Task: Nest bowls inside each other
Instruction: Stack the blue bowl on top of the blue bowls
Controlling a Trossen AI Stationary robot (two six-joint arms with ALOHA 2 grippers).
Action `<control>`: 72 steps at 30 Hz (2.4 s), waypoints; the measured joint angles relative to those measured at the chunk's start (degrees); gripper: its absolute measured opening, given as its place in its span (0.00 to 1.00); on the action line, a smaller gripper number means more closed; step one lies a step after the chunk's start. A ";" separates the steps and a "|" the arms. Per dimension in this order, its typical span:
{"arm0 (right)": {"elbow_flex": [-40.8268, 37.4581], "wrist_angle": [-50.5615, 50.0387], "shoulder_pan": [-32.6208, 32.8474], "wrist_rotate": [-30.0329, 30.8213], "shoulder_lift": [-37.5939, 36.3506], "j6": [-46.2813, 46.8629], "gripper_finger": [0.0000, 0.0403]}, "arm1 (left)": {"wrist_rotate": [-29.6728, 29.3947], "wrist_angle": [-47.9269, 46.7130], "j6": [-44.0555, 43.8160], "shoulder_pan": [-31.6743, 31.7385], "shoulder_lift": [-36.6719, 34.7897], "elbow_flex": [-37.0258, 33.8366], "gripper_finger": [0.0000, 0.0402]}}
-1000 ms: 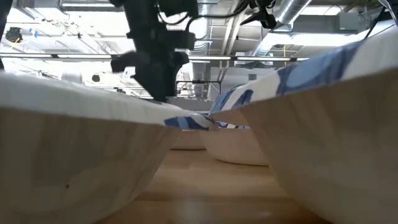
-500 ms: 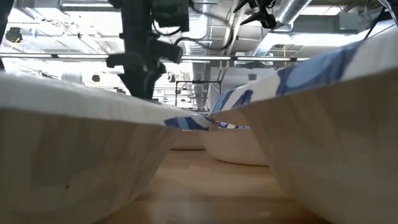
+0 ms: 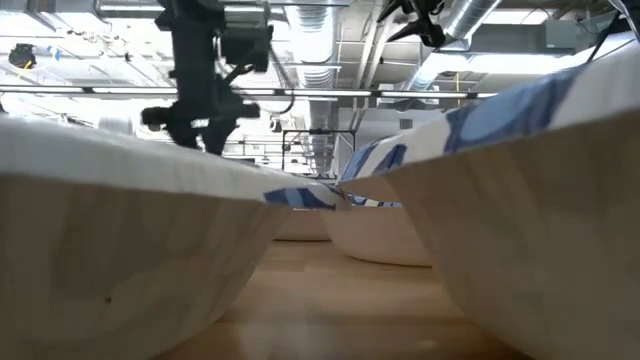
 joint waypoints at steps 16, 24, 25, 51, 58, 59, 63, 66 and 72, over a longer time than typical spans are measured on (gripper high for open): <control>0.00 -0.68 -2.18 -0.15 0.00 -6.89 0.57 | 3.54 -2.96 -25.10 -5.29 0.17 -5.39 0.41; 0.00 -0.66 -2.84 0.08 0.00 -9.20 0.57 | 2.12 -3.37 -29.21 -10.83 0.69 -4.49 0.41; 0.00 -0.59 -2.83 0.09 0.00 -9.38 0.57 | 2.12 -4.03 -29.17 -11.16 0.74 -4.51 0.41; 0.00 -0.40 -2.60 -0.02 0.00 -10.56 0.57 | 6.50 -6.53 -21.20 -15.64 10.05 -7.37 0.40; 0.00 0.08 -2.62 0.31 0.00 -10.54 0.57 | 3.39 -7.98 -17.44 -15.75 9.92 -7.33 0.28; 0.00 0.13 -2.62 0.33 0.00 -10.54 0.57 | 2.68 -7.98 -17.12 -15.75 9.92 -7.33 0.23; 0.00 0.30 -2.60 0.39 0.00 -10.54 0.57 | -0.05 -8.44 -15.20 -15.75 9.92 -7.31 0.05; 0.00 0.35 -2.60 0.39 0.00 -10.48 0.57 | -1.42 -8.44 -14.19 -15.70 9.92 -7.30 0.03; 0.00 0.51 -2.62 0.62 0.00 -10.06 0.57 | 1.15 -14.43 -6.63 -15.32 9.94 -0.91 0.01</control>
